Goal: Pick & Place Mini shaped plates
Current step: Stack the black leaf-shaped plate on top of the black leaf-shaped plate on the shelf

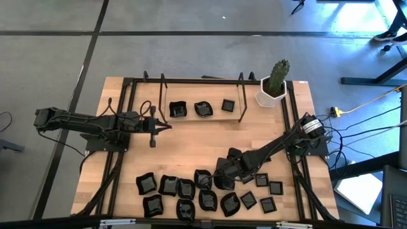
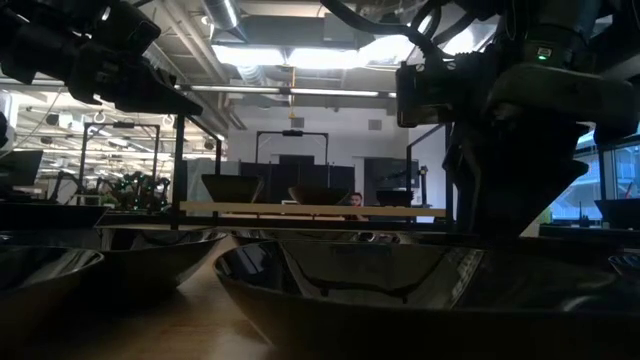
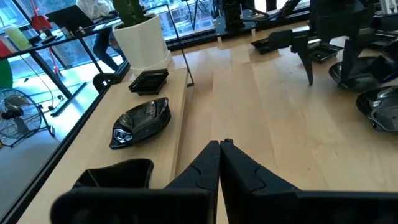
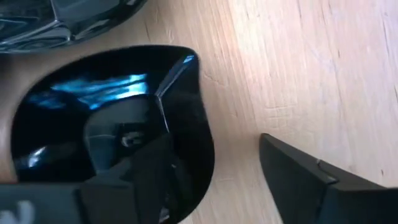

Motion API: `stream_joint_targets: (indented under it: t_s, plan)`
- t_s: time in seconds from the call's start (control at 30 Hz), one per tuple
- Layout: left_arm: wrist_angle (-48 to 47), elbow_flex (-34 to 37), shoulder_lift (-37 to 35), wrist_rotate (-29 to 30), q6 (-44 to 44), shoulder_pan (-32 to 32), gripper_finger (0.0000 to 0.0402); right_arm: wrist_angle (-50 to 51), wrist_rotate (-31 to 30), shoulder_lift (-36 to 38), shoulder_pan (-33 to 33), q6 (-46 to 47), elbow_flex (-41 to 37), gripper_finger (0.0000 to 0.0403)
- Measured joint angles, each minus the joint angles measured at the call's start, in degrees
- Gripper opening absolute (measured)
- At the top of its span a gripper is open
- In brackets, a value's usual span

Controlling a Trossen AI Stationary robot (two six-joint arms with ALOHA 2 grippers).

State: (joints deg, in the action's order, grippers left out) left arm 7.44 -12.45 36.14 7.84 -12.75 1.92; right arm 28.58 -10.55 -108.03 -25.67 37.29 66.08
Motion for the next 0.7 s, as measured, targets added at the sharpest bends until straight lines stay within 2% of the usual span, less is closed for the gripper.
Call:
stream_joint_targets:
  t_s: [0.47, 0.53, 0.7]
  plan:
    - [0.0, 0.0, 0.0, 0.0, 0.0, 0.0, 0.0005, 0.3, 0.4, 0.1, 0.2, -3.5, 0.9, 0.0016]
    - [0.0, 0.0, 0.0, 0.0, 0.0, 0.0, 0.0004, 2.0, 0.6, 0.0, 0.4, -4.5, 2.3, 0.0007]
    - [0.0, 0.0, 0.0, 0.0, 0.0, 0.0, 0.0008, 7.0, 0.0, -0.2, 1.0, -6.9, 7.2, 0.0015]
